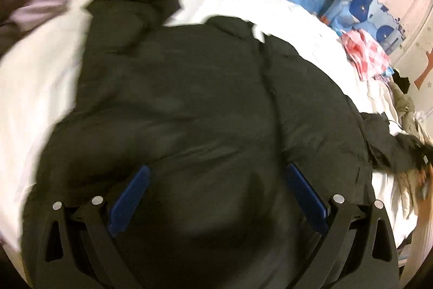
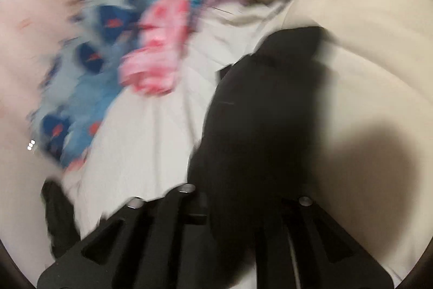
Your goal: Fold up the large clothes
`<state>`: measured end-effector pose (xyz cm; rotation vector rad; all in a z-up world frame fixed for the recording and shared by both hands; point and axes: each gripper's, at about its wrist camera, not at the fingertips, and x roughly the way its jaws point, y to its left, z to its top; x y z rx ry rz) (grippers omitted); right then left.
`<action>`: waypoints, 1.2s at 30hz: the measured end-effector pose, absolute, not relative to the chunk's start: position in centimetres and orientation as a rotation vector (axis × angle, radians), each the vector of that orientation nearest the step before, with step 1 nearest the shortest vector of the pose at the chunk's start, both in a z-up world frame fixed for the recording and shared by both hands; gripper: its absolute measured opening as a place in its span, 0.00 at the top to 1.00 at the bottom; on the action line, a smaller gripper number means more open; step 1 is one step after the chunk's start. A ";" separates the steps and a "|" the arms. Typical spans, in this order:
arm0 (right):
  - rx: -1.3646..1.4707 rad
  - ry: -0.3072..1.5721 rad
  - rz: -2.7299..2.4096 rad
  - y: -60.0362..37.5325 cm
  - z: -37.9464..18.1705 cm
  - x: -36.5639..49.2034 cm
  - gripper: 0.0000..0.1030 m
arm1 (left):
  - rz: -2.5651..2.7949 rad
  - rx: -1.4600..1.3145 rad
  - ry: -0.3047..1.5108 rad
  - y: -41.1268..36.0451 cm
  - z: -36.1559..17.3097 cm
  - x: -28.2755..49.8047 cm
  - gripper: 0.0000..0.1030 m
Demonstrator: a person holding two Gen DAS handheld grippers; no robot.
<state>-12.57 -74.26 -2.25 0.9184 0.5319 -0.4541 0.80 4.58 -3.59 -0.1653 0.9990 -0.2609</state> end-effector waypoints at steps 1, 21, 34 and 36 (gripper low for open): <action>0.894 0.536 -0.401 -71.6 -1.7 -15.4 0.41 | -0.240 -0.169 0.988 6.5 -3.0 -0.4 0.06; 0.739 1.147 0.454 -34.0 -9.1 -22.0 0.62 | -0.187 -0.395 0.873 20.1 2.0 -14.9 0.06; 0.783 0.737 0.330 -48.7 1.6 -32.0 0.96 | -0.333 -0.341 0.764 17.8 7.7 -15.8 0.06; 0.759 0.883 0.219 -50.8 -2.9 -35.0 0.96 | -0.371 -0.333 0.785 16.3 7.0 -15.0 0.06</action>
